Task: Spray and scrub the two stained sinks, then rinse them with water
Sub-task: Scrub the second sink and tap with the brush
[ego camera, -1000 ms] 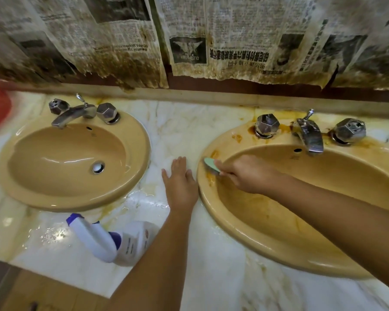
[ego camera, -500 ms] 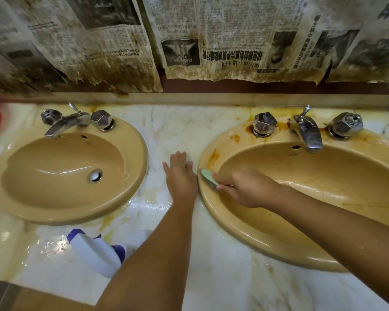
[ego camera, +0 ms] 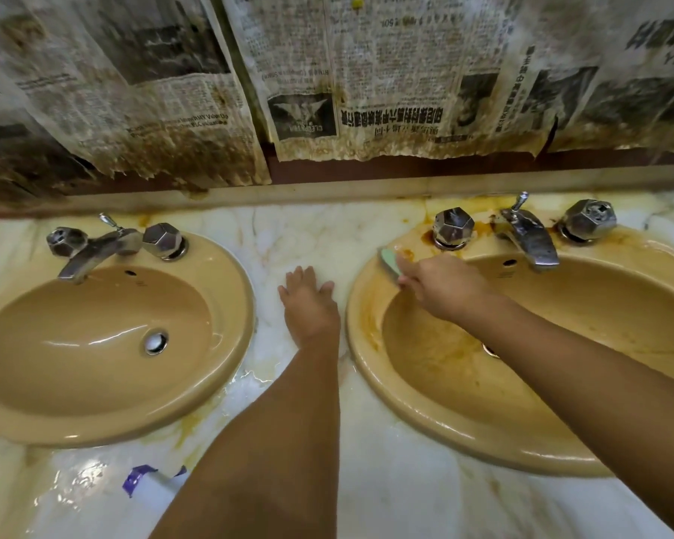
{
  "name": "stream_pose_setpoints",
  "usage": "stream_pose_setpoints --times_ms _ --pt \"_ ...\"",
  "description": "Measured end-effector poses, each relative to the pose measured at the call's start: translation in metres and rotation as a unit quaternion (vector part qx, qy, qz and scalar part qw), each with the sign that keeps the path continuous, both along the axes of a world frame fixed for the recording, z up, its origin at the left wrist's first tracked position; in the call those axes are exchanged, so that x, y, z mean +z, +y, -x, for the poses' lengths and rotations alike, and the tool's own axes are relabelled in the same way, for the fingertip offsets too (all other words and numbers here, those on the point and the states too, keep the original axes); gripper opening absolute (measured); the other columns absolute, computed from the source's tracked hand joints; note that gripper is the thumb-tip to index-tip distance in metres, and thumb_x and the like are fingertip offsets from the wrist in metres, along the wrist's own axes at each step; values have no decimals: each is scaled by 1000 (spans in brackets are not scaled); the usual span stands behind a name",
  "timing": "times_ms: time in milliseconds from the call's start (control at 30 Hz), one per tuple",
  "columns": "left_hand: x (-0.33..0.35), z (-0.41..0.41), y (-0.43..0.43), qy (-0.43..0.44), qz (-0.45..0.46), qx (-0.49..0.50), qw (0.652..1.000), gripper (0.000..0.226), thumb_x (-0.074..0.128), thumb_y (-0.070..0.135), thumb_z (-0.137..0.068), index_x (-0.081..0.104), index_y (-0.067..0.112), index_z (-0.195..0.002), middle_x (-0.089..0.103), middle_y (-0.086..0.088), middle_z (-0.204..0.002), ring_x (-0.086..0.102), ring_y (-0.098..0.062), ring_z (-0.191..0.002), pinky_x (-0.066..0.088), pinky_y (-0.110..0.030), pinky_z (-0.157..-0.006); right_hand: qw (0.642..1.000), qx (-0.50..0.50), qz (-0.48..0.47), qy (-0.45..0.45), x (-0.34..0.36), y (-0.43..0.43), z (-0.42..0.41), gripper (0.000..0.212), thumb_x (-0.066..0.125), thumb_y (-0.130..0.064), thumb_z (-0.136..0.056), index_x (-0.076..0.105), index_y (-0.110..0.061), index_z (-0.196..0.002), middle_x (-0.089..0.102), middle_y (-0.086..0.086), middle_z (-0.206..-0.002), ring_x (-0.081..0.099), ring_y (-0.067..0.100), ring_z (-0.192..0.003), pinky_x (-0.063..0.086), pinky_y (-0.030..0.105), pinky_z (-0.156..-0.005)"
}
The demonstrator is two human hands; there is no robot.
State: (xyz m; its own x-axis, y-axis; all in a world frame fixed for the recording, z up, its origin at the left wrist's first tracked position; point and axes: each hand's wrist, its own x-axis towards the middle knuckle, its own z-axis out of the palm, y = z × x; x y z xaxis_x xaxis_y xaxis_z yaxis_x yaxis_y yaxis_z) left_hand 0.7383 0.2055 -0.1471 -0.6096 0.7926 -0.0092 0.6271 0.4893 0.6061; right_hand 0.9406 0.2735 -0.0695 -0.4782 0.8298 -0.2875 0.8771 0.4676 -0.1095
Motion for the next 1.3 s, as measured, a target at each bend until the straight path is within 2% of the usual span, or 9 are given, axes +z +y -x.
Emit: stream_pose_setpoints --times_ms 167,333,500,600,767,900,1033,1200,1300 --pt "7 12 15 74 41 -172 981 52 45 33 -109 38 12 -156 34 -9 -163 23 -26 -154 7 -37 -127 986 102 121 60 -3 -36 6 49 40 -51 -107 40 -39 -155 69 6 -115 61 26 -103 53 44 -84" --pt "1 35 39 164 121 -346 916 61 26 48 -110 18 20 -163 9 -9 -171 0 -26 -158 -2 -44 -127 997 -76 3 13 -7 4 -7 47 31 -47 -109 32 -35 -155 65 11 -108 61 31 -98 51 41 -73" --pt "-7 55 63 243 119 -443 855 73 3 62 -102 0 24 -165 -4 -4 -172 -12 -19 -158 -7 -46 -127 997 15 68 28 -5 -23 4 49 32 -52 -108 29 -45 -156 66 9 -112 61 31 -102 45 39 -72" --pt "-7 62 71 256 106 -464 841 72 0 64 -101 -4 29 -164 -8 0 -172 -16 -15 -157 -8 -47 -127 993 -121 -2 -6 -4 6 -6 46 30 -46 -110 28 -35 -155 65 10 -106 59 30 -93 43 38 -67" --pt "-9 64 72 254 78 -463 846 68 5 61 -105 1 29 -165 -3 2 -172 -14 -13 -157 -5 -47 -127 997 -3 80 4 0 -23 11 49 30 -52 -108 27 -43 -157 66 8 -106 61 31 -100 43 37 -71" --pt "-10 65 72 247 75 -465 847 67 4 60 -105 0 30 -164 -4 3 -172 -16 -12 -156 -5 -47 -127 987 -150 2 -57 8 18 6 49 30 -42 -111 24 -29 -158 55 7 -93 51 28 -83 41 38 -65" --pt "-13 65 73 249 68 -464 848 68 5 61 -105 2 29 -165 -1 2 -172 -14 -12 -157 -6 -47 -127 997 -53 44 -40 10 -5 28 47 32 -44 -111 27 -34 -156 58 7 -98 51 25 -86 43 37 -68" --pt "-15 67 74 240 62 -464 850 67 7 61 -105 3 30 -165 0 2 -172 -13 -12 -157 -7 -47 -127 989 -135 37 -51 18 24 20 40 37 -41 -110 39 -26 -146 56 6 -93 52 22 -79 42 34 -58" --pt "-15 67 74 236 52 -464 852 66 10 58 -106 6 29 -165 2 1 -172 -10 -13 -158 -6 -48 -127 994 -4 103 -33 16 -35 38 47 32 -48 -110 30 -36 -156 62 9 -101 57 28 -88 46 37 -67"
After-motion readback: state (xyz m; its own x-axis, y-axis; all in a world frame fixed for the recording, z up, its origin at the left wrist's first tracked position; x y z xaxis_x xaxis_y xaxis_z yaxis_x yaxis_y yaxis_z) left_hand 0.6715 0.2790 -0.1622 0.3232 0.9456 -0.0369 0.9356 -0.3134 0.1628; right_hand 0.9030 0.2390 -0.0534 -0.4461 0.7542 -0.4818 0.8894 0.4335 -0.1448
